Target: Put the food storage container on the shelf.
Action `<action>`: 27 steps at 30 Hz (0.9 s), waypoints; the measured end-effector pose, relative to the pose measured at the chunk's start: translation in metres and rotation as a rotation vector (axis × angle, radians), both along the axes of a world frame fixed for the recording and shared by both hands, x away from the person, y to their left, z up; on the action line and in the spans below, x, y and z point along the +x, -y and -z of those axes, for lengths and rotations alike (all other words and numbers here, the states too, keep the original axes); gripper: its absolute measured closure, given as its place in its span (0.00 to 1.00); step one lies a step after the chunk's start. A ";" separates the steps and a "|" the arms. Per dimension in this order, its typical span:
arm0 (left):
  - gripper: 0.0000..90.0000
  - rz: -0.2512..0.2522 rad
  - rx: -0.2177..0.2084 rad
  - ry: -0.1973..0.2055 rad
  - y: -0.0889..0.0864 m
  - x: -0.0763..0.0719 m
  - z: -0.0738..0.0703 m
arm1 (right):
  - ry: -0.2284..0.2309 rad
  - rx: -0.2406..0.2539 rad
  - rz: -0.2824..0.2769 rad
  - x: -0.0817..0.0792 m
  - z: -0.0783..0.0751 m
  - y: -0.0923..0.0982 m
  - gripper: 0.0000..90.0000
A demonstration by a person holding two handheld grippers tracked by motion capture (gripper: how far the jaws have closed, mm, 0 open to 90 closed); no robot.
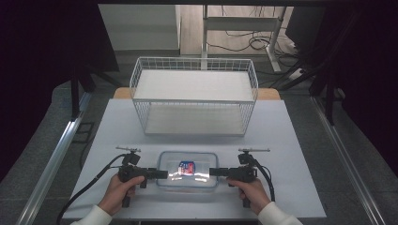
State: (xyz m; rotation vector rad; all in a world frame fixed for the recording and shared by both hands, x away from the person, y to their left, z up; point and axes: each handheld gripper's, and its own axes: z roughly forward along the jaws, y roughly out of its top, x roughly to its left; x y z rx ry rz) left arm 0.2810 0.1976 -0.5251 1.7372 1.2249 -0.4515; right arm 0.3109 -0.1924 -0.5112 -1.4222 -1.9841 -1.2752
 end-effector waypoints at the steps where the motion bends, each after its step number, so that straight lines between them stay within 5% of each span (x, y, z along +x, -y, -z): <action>1: 0.35 -0.002 0.000 0.000 0.000 0.000 0.000 | 0.002 0.001 0.001 -0.001 0.000 0.000 0.46; 9: 0.37 -0.007 0.001 0.005 -0.001 -0.001 -0.001 | -0.045 0.036 0.007 -0.005 0.003 0.003 0.51; 21: 0.48 -0.052 -0.005 0.068 -0.005 -0.011 -0.015 | -0.023 0.051 0.027 -0.013 -0.004 0.004 0.57; 27: 0.51 -0.078 0.007 0.069 -0.005 -0.012 -0.018 | 0.007 0.034 0.028 -0.014 -0.011 0.002 0.60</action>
